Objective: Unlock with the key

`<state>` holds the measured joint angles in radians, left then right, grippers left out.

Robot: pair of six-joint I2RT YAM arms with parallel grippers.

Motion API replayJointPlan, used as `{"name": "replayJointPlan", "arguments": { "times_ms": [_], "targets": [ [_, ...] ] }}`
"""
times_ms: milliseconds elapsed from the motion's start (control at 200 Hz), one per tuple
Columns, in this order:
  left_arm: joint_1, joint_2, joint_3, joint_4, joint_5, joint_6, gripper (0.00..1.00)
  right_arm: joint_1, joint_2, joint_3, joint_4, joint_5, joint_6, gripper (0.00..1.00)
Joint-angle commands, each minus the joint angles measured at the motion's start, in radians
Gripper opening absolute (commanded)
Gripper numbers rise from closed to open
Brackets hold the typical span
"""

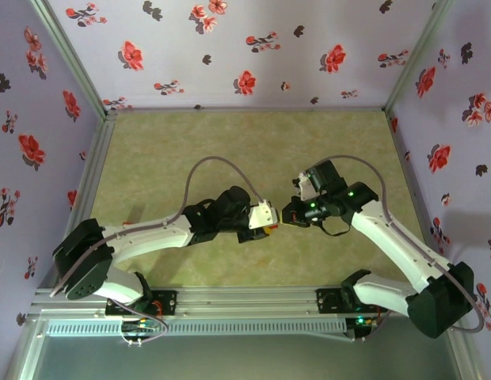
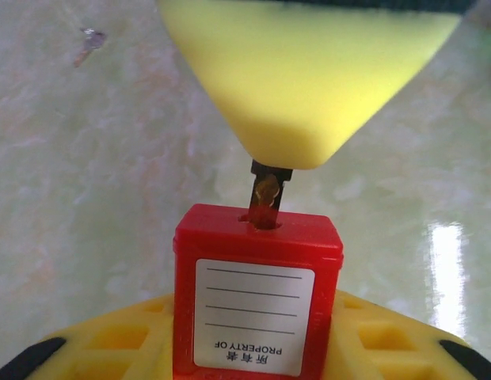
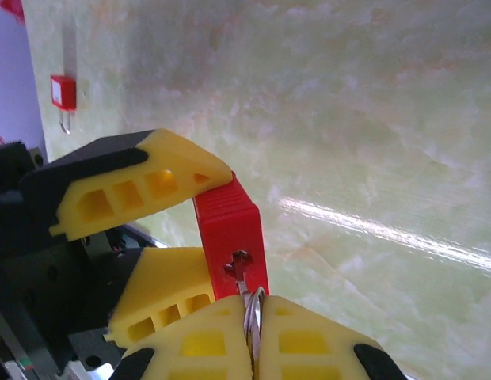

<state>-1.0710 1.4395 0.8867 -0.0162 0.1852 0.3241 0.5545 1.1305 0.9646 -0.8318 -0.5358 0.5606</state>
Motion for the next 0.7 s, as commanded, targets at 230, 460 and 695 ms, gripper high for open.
{"name": "replayJointPlan", "arguments": {
  "times_ms": [230,460,695],
  "targets": [
    [-0.033,-0.022,0.125,0.565,0.292,-0.092,0.00,0.012,0.062,0.130,0.040,-0.027,-0.156,0.00],
    [-0.067,-0.054,0.113,0.564,0.179,-0.008,0.00,0.002,0.052,0.152,0.008,-0.088,-0.056,0.00],
    [-0.180,-0.022,0.153,0.573,0.035,0.244,0.00,0.004,0.030,0.094,0.066,-0.121,0.058,0.00]
  ]
}}
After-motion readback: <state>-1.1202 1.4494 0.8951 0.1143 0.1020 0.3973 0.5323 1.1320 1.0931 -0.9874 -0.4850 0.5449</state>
